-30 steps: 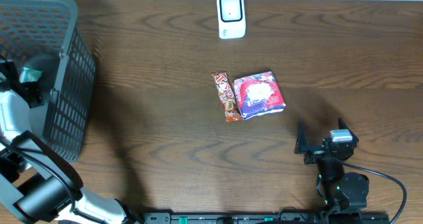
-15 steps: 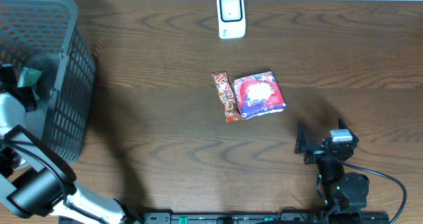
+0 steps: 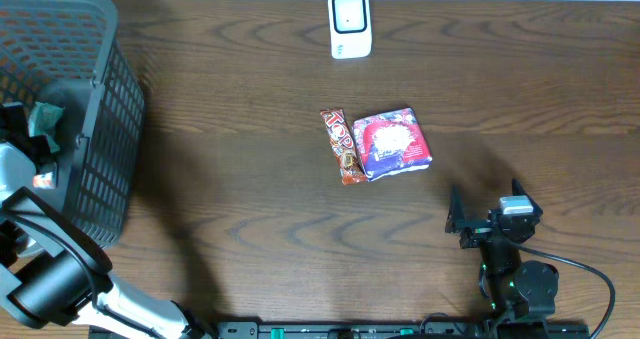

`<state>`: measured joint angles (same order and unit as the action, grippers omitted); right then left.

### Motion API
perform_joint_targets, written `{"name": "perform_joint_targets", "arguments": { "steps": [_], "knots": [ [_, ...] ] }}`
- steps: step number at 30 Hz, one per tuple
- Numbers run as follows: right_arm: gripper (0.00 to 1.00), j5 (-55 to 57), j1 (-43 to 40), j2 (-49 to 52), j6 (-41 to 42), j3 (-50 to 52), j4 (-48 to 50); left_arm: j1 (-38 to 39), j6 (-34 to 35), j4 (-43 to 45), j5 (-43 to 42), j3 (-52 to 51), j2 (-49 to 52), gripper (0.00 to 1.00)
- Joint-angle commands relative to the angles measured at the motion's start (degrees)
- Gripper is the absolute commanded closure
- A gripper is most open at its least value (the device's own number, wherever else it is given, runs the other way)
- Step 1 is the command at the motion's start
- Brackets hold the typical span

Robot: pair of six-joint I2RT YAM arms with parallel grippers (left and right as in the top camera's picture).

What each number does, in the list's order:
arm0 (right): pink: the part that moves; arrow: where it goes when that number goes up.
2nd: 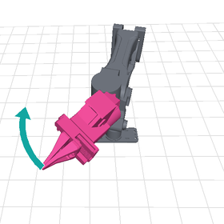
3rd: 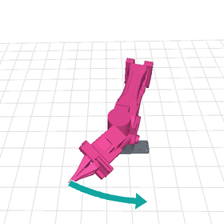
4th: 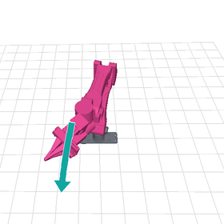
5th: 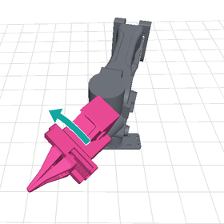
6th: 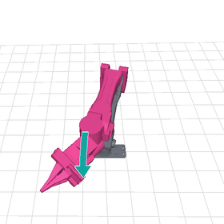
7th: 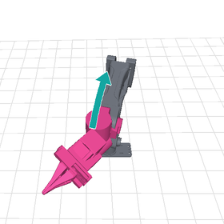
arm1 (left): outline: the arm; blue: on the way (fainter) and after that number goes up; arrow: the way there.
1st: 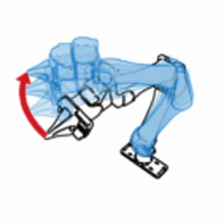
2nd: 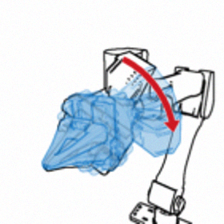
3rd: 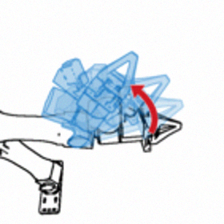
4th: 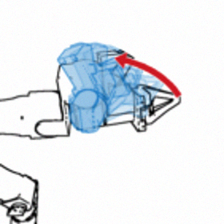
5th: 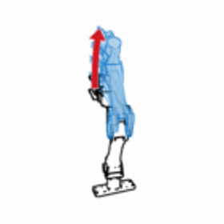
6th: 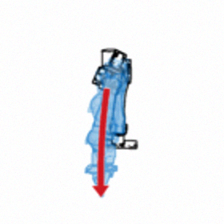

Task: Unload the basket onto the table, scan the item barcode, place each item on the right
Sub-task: 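Return the left gripper to the basket and grasp the orange snack packet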

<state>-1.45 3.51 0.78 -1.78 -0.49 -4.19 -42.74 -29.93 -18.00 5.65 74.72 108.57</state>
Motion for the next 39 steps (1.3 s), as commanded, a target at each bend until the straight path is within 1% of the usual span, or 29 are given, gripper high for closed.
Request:
{"name": "perform_joint_targets", "arguments": {
  "steps": [1,3,8,9,10,11,15,19,20,21,23,27,30,33,35,39],
  "knots": [
    [0.01,0.3,0.2,-0.1,-0.4,0.1,-0.1,-0.2,0.2,-0.9,-3.3,0.5,0.7,0.7],
    [0.01,0.3,0.2,-0.1,-0.4,0.1,-0.1,-0.2,0.2,-1.4,-3.6,0.5,0.7,0.73],
    [0.01,0.3,0.2,-0.1,-0.4,0.1,-0.1,-0.2,0.2,-2.6,-3.6,0.5,0.7,0.73],
    [0.01,0.3,0.2,-0.1,-0.4,0.1,-0.1,-0.2,0.5,-2.9,-3.6,0.5,0.7,0.7],
    [0.01,0.3,0.2,-0.1,-0.4,0.1,-0.1,-0.2,1.7,-3.0,-3.6,0.5,0.7,0.54],
    [0.01,0.3,0.2,-0.1,-0.4,0.1,-0.1,-0.2,3.5,-3.0,-3.6,0.5,0.7,0.41],
    [0.01,0.3,0.2,-0.1,-0.4,0.1,-0.1,-0.2,13.4,-2.9,-3.7,0.5,0.7,0.41],
    [0.01,0.3,0.2,-0.1,-0.4,0.1,-0.1,-0.2,17.4,-2.4,-3.8,0.5,0.7,0.41],
    [0.01,0.3,0.2,-0.1,-0.4,0.1,-0.1,-0.2,18.4,-2.2,-3.8,0.5,0.7,0.34],
    [0.01,0.3,0.2,-0.1,-0.4,0.1,-0.1,-0.2,19.3,-2.0,-3.8,0.5,0.7,0.24],
    [0.01,0.3,0.2,-0.1,-0.4,0.1,-0.1,-0.2,22.3,-1.7,-3.8,0.5,0.8,0.23],
    [0.01,0.3,0.2,-0.1,-0.4,0.1,-0.1,-0.2,30.9,-0.8,-3.7,0.5,0.8,0.22],
    [0.01,0.3,0.2,-0.1,-0.4,0.1,-0.1,-0.2,39.4,-0.2,-3.5,0.5,0.8,0.22],
    [0.01,0.3,0.2,-0.1,-0.4,0.1,-0.1,-0.2,49.4,-0.1,-3.3,0.5,0.8,0.22],
    [0.01,0.3,0.2,-0.1,-0.4,0.1,-0.1,-0.2,57.3,-0.1,-3.3,0.3,0.8,0.22],
    [0.01,0.3,0.2,-0.1,-0.4,0.1,-0.1,-0.2,65.8,-0.2,-1.7,-0.5,0.8,0.23]
  ]
}}
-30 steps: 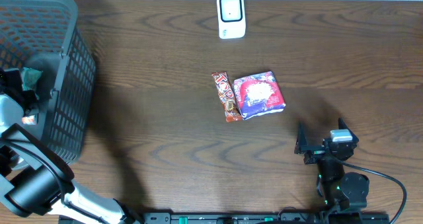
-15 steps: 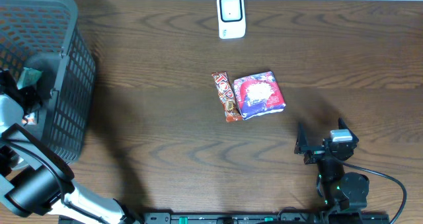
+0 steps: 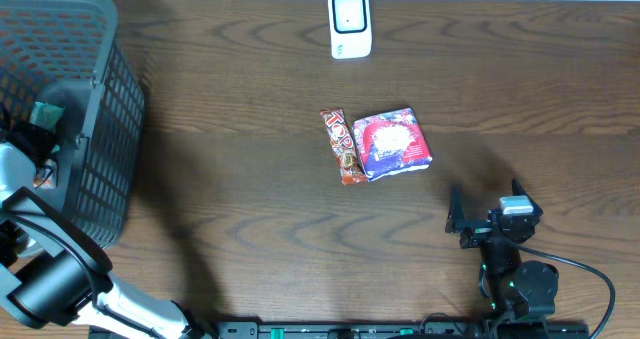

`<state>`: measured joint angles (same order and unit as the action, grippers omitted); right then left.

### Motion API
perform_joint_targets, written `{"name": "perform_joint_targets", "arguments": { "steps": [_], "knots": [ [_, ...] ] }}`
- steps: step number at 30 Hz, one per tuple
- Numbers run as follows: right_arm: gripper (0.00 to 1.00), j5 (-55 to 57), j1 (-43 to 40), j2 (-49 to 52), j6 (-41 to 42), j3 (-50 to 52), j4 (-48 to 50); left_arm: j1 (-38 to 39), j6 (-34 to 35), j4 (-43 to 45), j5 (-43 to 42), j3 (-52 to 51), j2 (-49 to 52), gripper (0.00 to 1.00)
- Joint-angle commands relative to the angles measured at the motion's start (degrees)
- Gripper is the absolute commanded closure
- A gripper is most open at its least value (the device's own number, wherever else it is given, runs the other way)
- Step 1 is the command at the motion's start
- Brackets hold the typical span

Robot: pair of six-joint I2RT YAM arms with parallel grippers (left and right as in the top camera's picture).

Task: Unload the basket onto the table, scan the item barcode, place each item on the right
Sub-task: 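Return the left gripper to the basket and grasp the orange snack packet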

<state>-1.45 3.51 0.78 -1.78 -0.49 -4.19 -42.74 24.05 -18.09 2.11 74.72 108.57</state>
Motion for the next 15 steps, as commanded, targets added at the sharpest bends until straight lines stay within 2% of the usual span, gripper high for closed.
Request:
{"name": "perform_joint_targets", "arguments": {
  "steps": [1,6,15],
  "knots": [
    [0.01,0.3,0.2,-0.1,-0.4,0.1,-0.1,-0.2,13.2,-0.2,3.2,-0.9,0.9,0.23],
    [0.01,0.3,0.2,-0.1,-0.4,0.1,-0.1,-0.2,15.5,-0.7,11.2,-2.2,1.1,0.23],
    [0.01,0.3,0.2,-0.1,-0.4,0.1,-0.1,-0.2,15.5,-0.4,12.1,-2.2,5.0,0.23]
  ]
}}
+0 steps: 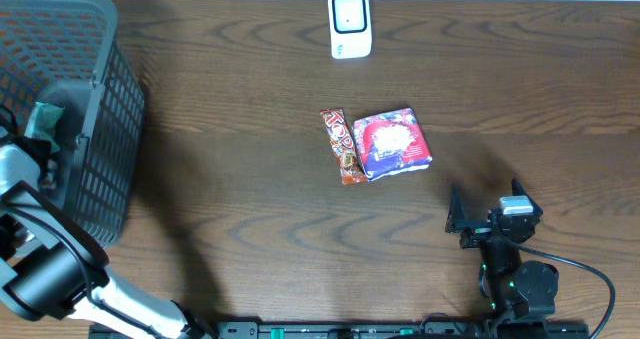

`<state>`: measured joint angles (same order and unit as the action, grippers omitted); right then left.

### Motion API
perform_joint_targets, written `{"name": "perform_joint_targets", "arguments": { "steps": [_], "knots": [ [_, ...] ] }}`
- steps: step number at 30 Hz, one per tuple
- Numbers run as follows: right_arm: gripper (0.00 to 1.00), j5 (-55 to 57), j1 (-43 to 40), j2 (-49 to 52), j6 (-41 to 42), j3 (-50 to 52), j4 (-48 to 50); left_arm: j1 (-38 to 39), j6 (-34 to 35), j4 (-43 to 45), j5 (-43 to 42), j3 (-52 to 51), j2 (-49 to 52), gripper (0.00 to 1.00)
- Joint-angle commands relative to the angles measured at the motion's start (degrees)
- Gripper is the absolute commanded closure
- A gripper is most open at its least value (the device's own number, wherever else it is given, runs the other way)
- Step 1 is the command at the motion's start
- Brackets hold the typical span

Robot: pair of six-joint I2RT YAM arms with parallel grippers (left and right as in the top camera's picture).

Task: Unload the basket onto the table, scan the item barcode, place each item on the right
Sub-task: 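Return the left gripper to the basket and grasp the orange snack packet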

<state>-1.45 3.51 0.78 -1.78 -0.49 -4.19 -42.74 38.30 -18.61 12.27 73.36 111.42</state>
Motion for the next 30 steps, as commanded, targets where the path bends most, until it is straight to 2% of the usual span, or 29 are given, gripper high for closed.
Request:
{"name": "perform_joint_targets", "arguments": {
  "steps": [1,4,6,7,10,11,12,14,18,24,30],
  "knots": [
    [0.01,0.3,0.2,-0.1,-0.4,0.1,-0.1,-0.2,1.2,0.4,1.9,-0.9,2.7,0.23],
    [0.01,0.3,0.2,-0.1,-0.4,0.1,-0.1,-0.2,1.2,1.0,1.9,-0.9,4.2,0.23],
    [0.01,0.3,0.2,-0.1,-0.4,0.1,-0.1,-0.2,1.2,1.0,2.0,-0.9,4.7,0.28],
    [0.01,0.3,0.2,-0.1,-0.4,0.1,-0.1,-0.2,1.2,1.2,2.0,-0.9,4.7,0.34],
    [0.01,0.3,0.2,-0.1,-0.4,0.1,-0.1,-0.2,1.2,1.6,2.0,-0.9,4.6,0.72],
    [0.01,0.3,0.2,-0.1,-0.4,0.1,-0.1,-0.2,1.1,1.6,2.0,-0.9,4.6,0.8],
    [0.01,0.3,0.2,-0.1,-0.4,0.1,-0.1,-0.2,0.7,1.6,1.9,-0.9,4.6,0.87],
    [0.01,0.3,0.2,-0.1,-0.4,0.1,-0.1,-0.2,-1.3,1.6,1.9,-0.9,4.5,0.92],
    [0.01,0.3,0.2,-0.1,-0.4,0.1,-0.1,-0.2,-4.9,1.3,1.9,-0.8,2.7,0.93],
    [0.01,0.3,0.2,-0.1,-0.4,0.1,-0.1,0.2,-5.0,-1.0,0.9,-0.8,-6.2,0.93],
    [0.01,0.3,0.2,-0.1,-0.4,0.1,-0.1,1.7,-4.9,-1.7,-13.1,-0.8,-20.2,0.92]
  ]
}}
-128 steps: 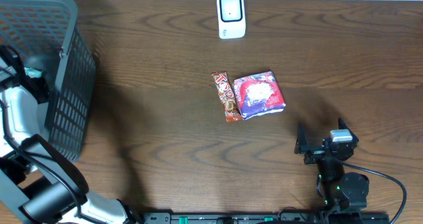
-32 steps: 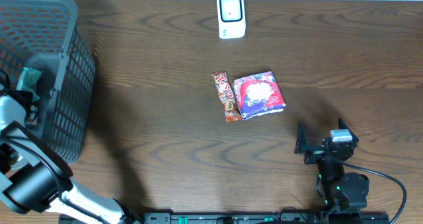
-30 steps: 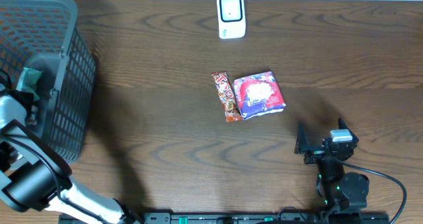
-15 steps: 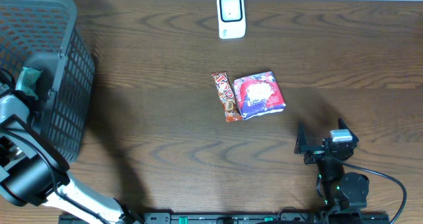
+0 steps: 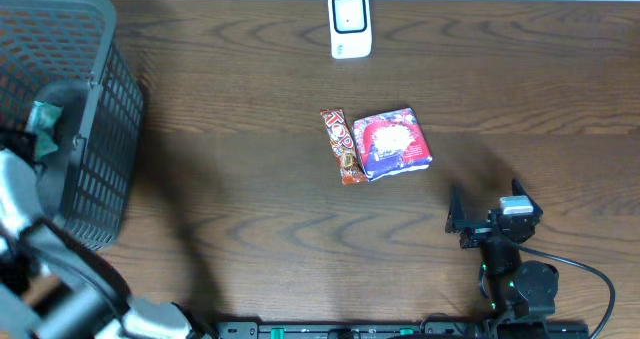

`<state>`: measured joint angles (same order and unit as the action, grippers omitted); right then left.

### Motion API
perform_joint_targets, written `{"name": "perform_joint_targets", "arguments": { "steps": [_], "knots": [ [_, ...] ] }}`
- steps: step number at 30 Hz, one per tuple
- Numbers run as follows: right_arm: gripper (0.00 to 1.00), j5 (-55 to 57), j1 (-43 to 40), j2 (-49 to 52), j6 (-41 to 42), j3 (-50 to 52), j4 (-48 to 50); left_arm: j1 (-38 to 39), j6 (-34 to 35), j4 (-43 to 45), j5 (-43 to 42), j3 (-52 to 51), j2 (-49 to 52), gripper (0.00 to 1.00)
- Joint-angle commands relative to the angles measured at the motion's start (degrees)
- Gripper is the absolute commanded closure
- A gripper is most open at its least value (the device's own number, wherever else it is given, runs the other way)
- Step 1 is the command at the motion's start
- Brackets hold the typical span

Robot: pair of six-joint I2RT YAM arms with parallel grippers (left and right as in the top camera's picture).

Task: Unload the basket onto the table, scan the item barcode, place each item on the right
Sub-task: 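Return the left gripper to the basket and grasp the orange snack packet, then carry the orange packet to the scanner window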

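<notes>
The white barcode scanner (image 5: 349, 24) stands at the far middle of the table. A brown-red candy bar (image 5: 340, 146) and a red-and-blue snack packet (image 5: 392, 143) lie side by side at the centre. My left arm (image 5: 15, 194) reaches into the black mesh basket (image 5: 95, 109) at the left. Its gripper (image 5: 25, 139) is next to a green packet (image 5: 45, 119) inside, and the basket hides the fingers. My right gripper (image 5: 460, 219) rests open near the front right, holding nothing.
The basket's tall walls enclose the left arm's wrist at the table's left edge. A black cable (image 5: 590, 279) loops beside the right arm's base. Bare dark wood (image 5: 250, 179) lies between the basket and the two items.
My left arm has shifted down and to the left at the basket and shows blurred. The green packet sits at almost the same spot. The right arm and the table items have not moved.
My left gripper was in the basket beside the green packet at every earlier moment, shifting only slightly each time. The packet has stayed near the basket's inner right wall. The right arm, scanner, candy bar and snack packet kept their places.
</notes>
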<state>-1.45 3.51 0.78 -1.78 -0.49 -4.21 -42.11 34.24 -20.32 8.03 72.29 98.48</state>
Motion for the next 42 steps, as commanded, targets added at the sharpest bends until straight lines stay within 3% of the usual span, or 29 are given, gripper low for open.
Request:
{"name": "perform_joint_targets", "arguments": {
  "steps": [1,9,16,23,31,36,42],
  "knots": [
    [0.01,0.3,0.2,-0.1,-0.4,0.1,-0.1,1.4,-0.2,0.0,-11.3,0.3,-9.4,0.92],
    [0.01,0.3,0.2,-0.1,-0.4,0.1,-0.1,7.6,12.1,0.8,-23.1,0.3,-23.4,0.93],
    [0.01,0.3,0.2,-0.1,-0.4,0.1,-0.1,20.3,12.5,4.2,-25.8,0.3,-31.1,0.92],
    [0.01,0.3,0.2,-0.1,-0.4,0.1,-0.1,35.6,7.8,1.0,-25.8,0.2,-32.1,0.92],
    [0.01,0.3,0.2,-0.1,-0.4,0.1,-0.1,51.6,-5.6,-1.5,-25.8,0.2,-26.1,0.92],
    [0.01,0.3,0.2,-0.1,-0.4,0.1,-0.1,57.1,-12.9,-4.3,-25.6,0.2,-21.0,0.93],
    [0.01,0.3,0.2,-0.1,-0.4,0.1,-0.1,59.0,-13.7,-6.7,-25.4,0.2,-14.0,0.92]
  ]
}}
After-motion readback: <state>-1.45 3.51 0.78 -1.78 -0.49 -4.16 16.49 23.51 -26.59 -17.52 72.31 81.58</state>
